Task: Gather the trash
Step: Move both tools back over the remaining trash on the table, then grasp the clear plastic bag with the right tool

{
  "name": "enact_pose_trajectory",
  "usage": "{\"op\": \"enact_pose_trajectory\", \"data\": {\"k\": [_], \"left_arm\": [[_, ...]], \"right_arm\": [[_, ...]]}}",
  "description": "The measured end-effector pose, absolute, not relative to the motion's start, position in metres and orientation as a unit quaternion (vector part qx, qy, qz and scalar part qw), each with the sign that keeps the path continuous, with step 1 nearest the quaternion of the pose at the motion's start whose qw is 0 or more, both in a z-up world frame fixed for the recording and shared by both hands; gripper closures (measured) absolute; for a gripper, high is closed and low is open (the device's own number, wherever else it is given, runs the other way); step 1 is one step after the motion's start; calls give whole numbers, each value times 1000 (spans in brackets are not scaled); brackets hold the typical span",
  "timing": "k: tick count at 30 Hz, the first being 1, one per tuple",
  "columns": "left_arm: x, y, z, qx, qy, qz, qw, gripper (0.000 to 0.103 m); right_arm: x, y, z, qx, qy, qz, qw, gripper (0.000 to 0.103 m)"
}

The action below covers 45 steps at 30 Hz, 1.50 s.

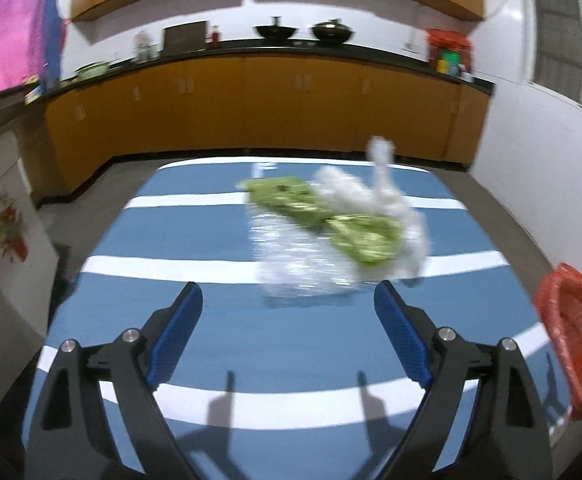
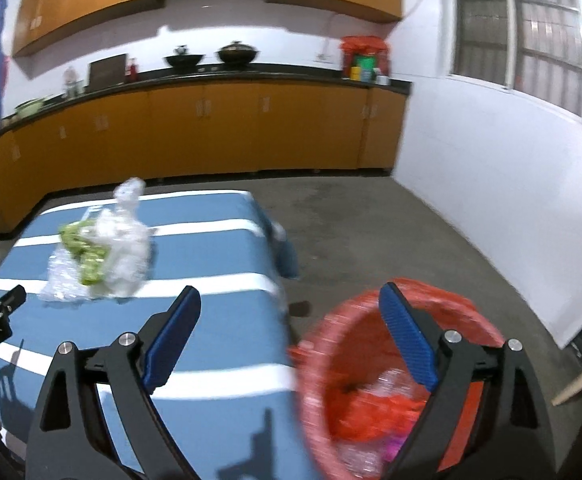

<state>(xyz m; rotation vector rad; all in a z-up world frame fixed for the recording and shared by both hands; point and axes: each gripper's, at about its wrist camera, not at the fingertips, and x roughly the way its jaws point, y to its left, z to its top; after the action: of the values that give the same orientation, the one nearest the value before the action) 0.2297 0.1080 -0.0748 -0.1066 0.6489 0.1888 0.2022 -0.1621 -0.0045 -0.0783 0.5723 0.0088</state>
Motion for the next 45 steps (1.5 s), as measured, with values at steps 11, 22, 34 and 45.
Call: {"op": "enact_pose_trajectory", "data": {"k": [11, 22, 34, 45], "left_arm": [[228, 189, -91, -86, 320, 143, 932, 17], [238, 220, -99, -112, 325, 140, 929, 19], [256, 208, -101, -112, 331, 107, 931, 22], [282, 175, -94, -105, 333, 59, 935, 28]], "right_arm": [[285, -63, -30, -43, 321, 104, 940, 36], [340, -24, -70, -65, 370, 108, 920, 40], [341, -36, -93, -63, 415, 106, 902, 64], [318, -67, -92, -62, 413, 94, 904, 68]]}}
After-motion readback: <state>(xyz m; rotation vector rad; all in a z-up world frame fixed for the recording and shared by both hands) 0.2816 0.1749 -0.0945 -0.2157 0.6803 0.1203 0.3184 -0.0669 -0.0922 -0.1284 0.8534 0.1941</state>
